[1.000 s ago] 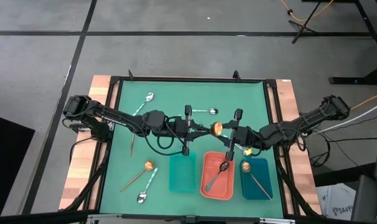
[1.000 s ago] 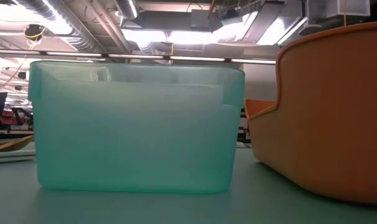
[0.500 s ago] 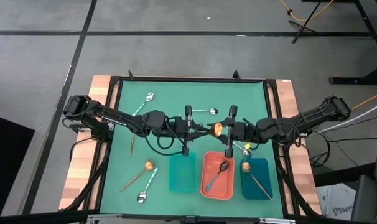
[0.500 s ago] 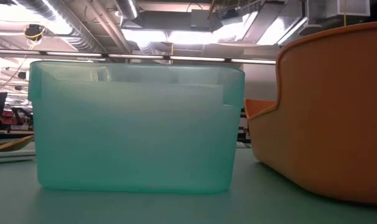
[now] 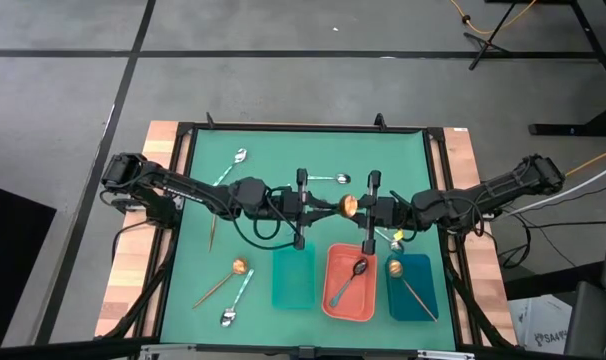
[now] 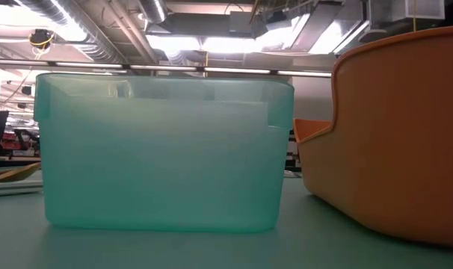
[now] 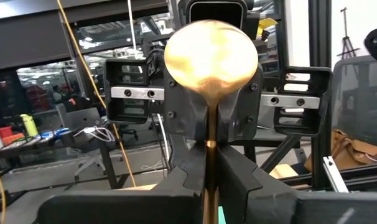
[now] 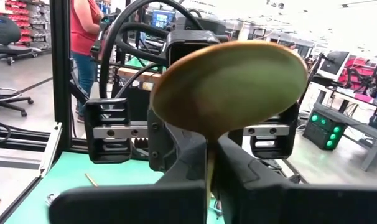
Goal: Sort silverware by color (type)
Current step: Put the golden spoon into the blue bin
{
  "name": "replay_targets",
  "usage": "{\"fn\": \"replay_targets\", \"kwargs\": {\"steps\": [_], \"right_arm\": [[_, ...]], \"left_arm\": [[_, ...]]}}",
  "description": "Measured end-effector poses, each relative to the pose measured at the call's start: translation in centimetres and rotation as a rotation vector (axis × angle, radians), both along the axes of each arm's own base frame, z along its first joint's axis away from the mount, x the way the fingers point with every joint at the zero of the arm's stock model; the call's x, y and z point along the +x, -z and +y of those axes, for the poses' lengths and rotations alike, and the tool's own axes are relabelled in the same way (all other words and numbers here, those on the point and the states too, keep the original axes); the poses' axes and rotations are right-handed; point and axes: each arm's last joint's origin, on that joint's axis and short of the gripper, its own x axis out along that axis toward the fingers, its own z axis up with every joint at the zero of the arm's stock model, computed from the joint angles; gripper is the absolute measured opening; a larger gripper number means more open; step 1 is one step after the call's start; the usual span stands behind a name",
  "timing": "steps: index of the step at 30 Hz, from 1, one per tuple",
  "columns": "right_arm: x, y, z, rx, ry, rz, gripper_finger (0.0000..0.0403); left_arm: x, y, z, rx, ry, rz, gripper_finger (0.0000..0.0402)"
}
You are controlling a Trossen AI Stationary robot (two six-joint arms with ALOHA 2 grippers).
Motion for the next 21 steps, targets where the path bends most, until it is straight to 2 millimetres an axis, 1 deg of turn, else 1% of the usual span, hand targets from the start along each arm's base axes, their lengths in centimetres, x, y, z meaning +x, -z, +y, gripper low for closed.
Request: {"fn": "replay_targets", "kwargs": {"steps": [3,7,14,21], "right_arm": [[0.00,0.03,0.00,-0.002,0.000,0.003,0.0012],[0.01,0.19,0.00,-0.009,0.001,0.017,0.0004],[0.01,0.18,0.00,-0.008,0.000,0.016,0.0002],[-0.01,-0.67,-0.11,-0.019,0.037,0.070,0.0002]], "left_arm": [[0.01,0.10,0.01,-0.001,-0.009,0.011,0.0026],[0.03,0.23,0.07,-0.012,-0.029,0.024,0.0037],[0.03,0.25,0.12,-0.037,-0.034,0.026,0.0053],[0.05,0.37,0.12,-0.037,-0.034,0.038,0.0087]]}}
